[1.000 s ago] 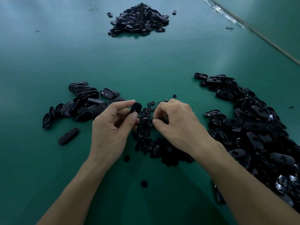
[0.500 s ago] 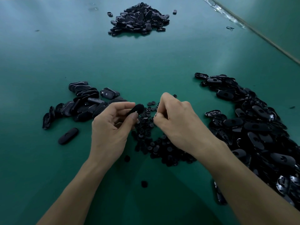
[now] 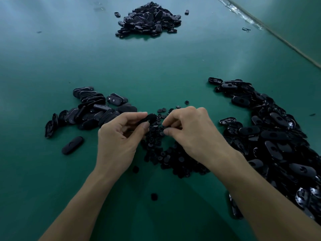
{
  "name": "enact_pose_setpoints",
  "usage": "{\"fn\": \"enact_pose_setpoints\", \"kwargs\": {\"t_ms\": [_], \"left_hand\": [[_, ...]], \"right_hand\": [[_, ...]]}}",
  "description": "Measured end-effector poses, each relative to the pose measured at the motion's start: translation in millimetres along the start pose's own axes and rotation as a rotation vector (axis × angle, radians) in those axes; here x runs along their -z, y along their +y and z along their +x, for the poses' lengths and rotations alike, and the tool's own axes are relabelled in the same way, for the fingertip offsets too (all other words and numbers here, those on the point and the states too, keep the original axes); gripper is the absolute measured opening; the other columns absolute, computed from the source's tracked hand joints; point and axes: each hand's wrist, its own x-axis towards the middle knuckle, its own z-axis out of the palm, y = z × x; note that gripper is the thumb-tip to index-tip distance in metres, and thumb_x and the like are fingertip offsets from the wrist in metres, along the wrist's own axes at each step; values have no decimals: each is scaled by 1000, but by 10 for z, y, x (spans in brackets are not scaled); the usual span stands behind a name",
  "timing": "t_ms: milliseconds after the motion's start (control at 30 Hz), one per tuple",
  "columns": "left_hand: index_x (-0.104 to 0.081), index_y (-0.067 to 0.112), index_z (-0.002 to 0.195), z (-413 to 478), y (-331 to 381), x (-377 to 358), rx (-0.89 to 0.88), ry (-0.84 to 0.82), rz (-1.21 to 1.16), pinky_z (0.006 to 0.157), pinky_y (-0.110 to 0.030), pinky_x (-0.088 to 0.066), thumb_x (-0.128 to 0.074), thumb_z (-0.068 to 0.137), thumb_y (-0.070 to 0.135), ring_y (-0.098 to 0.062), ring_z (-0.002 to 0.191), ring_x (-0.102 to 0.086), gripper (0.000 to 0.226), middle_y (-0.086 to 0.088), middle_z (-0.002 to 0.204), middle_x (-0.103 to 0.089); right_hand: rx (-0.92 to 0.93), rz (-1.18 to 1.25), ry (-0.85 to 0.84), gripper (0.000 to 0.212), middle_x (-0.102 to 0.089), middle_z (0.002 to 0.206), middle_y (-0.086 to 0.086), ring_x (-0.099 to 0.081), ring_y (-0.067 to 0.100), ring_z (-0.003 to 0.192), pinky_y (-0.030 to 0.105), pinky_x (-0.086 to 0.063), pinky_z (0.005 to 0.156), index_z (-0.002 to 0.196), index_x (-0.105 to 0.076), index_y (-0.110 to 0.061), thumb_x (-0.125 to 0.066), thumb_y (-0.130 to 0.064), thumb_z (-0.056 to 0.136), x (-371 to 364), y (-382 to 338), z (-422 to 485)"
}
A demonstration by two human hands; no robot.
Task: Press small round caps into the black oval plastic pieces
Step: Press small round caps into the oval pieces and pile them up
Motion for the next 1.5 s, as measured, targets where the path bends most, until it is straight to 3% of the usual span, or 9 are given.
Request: {"fn": "enact_pose_setpoints", "kwargs": {"t_ms": [233, 367, 433, 567, 733, 900, 1000, 1333, 1500], "left_hand": [[-74, 32, 100, 3, -24, 1, -15, 1, 36, 80, -25, -59, -76, 87, 9, -11, 84, -74, 27, 8, 91, -77], [-75, 34, 102, -2, -41, 11, -10, -6, 35, 77, -26, -59, -76, 87, 12, -11, 82, -73, 26, 8, 91, -77], [-75, 33, 104, 0, -44, 9, -4, -11, 39, 77, -26, -59, -76, 86, 12, -12, 80, -74, 27, 8, 91, -77], [-76, 34, 103, 8, -28, -1, 18, -19, 24, 78, -24, -58, -77, 84, 7, -10, 80, -74, 33, 9, 92, -77], [-74, 27, 99, -8, 29, -8, 11, -48, 28, 81, -22, -57, -78, 81, 2, -10, 86, -74, 31, 10, 93, -77], [-74, 25, 95, -18, 71, -11, 5, -48, 40, 77, -20, -57, -78, 81, -1, -9, 82, -74, 29, 10, 90, -77], [-74, 24, 95, -27, 87, -20, 1, -48, 38, 77, -21, -58, -78, 81, 0, -10, 81, -74, 27, 9, 90, -77], [-72, 25, 93, -35, 134, -35, -6, -52, 15, 73, -16, -56, -76, 78, 19, -6, 77, -73, 16, 12, 87, -77], [-72, 25, 93, -37, 134, -25, -3, -52, 13, 73, -17, -56, -76, 79, 16, -7, 77, -73, 17, 11, 87, -77]], "right_hand": [[8, -24, -17, 10, -66, 80, -8, -63, 11, 84, 37, -57, 81, 79, -74, -25, -80, -20, 84, 6, -8, -14], [45, -74, -27, 9, -59, 98, -11, -59, 11, 90, 39, -53, 87, 79, -74, -27, -81, -23, 82, 14, -17, -29], [50, -42, 11, 11, -61, 92, -12, -60, 10, 85, 39, -54, 83, 78, -71, -29, -80, -27, 83, 25, -29, -25], [100, 101, 34, 13, -66, 70, -14, -62, -1, 69, 19, -52, 68, 77, -68, -27, -80, -25, 84, 39, -96, -26], [129, 160, -11, 14, -70, 76, -16, -65, -3, 77, 9, -50, 74, 87, -74, -27, -78, -14, 85, -2, -146, -28], [136, 128, 47, 12, -71, 84, -12, -64, 1, 81, 8, -48, 75, 92, -78, -24, -75, -14, 88, -53, -157, -42], [140, 109, 82, 10, -65, 88, -9, -60, 5, 85, 15, -48, 77, 91, -78, -26, -75, -17, 88, -67, -162, -45], [126, 234, 117, 10, -64, 84, -7, -59, 1, 78, 7, -43, 72, 89, -79, -23, -79, -14, 84, -78, -196, -58], [118, 251, 124, 10, -63, 87, -9, -58, 0, 80, 6, -41, 71, 88, -79, -23, -78, -14, 85, -84, -212, -58]]}}
